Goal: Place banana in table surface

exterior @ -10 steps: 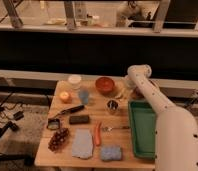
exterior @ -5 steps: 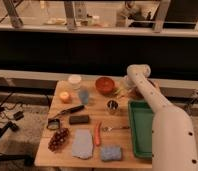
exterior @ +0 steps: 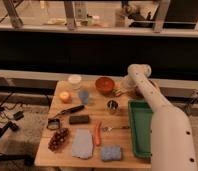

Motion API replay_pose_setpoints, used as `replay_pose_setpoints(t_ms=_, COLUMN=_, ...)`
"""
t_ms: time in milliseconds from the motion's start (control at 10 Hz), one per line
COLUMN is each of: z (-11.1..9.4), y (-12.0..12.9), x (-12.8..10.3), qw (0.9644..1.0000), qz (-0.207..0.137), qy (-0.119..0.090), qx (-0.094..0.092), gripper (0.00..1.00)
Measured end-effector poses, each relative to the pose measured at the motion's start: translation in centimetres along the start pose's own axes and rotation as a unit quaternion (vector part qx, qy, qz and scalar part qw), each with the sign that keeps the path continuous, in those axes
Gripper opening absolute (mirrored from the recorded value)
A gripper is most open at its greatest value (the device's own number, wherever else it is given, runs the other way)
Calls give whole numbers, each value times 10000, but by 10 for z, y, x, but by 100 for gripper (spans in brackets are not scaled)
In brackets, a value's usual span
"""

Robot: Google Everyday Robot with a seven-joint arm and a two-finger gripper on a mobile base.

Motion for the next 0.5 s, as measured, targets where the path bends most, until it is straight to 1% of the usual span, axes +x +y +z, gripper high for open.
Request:
replay_pose_setpoints(t_ms=100, z=-1, y=0, x=0, qw=10000, qz=-6, qy=-9, qx=1, gripper=6)
replay_pose_setpoints(t_ms=200, z=-1, y=0, x=0, qw=10000, qz=-13, qy=-12, qx=-1, gripper=0)
replay_pose_setpoints(t_ms=500, z=-13, y=-2, x=4, qw=9999, qz=38, qy=53, qx=106, gripper=0)
